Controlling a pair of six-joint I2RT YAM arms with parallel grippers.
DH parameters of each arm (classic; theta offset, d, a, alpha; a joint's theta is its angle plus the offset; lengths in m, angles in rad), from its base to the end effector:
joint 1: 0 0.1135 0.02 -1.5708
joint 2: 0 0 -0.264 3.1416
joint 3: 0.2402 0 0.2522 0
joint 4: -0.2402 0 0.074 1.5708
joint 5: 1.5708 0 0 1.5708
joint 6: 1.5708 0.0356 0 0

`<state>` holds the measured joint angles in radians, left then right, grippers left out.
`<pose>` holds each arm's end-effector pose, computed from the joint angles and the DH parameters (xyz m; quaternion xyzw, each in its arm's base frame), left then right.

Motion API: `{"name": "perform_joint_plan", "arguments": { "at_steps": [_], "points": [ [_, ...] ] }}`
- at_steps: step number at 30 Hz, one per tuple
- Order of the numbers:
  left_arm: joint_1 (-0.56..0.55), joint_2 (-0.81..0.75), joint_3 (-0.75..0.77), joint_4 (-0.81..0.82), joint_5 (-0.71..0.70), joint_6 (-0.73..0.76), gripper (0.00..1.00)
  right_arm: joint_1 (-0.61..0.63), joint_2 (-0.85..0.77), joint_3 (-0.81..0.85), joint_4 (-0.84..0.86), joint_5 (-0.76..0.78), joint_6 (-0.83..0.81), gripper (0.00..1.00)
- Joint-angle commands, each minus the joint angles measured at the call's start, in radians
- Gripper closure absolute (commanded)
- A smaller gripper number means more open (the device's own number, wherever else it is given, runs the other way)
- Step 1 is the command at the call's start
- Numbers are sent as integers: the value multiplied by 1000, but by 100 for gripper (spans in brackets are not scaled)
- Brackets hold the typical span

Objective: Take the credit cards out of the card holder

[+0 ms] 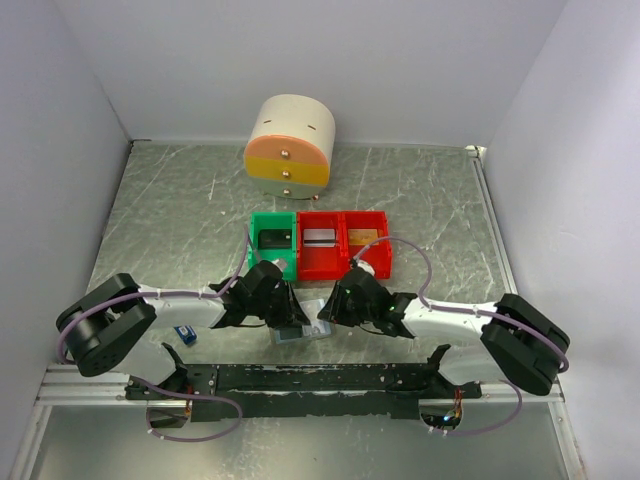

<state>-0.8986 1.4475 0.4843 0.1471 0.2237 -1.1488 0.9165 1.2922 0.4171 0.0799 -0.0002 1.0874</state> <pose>0.1502 -0.2014 0.1294 -0.0745 0.9217 -0.3667 0.1019 0.1383 0.1803 0.1395 0.0790 0.9224 0.3187 0.2036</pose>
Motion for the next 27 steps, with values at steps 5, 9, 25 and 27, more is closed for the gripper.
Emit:
{"name": "perform_joint_plan", "arguments": {
  "at_steps": [5,9,25,27],
  "points": [
    [-4,-7,-3,-23,-18,29,68,-1,-34,50,-63,-11,-43,73],
    [-5,-9,-11,-13,-16,22,71,1,-22,46,-42,-14,-40,74],
    [-4,-16,-37,87,15,-18,76,0,33,-16,-4,-47,10,76],
    [-5,-16,-44,112,21,-26,75,0,34,-25,12,-53,16,76]
  ]
}}
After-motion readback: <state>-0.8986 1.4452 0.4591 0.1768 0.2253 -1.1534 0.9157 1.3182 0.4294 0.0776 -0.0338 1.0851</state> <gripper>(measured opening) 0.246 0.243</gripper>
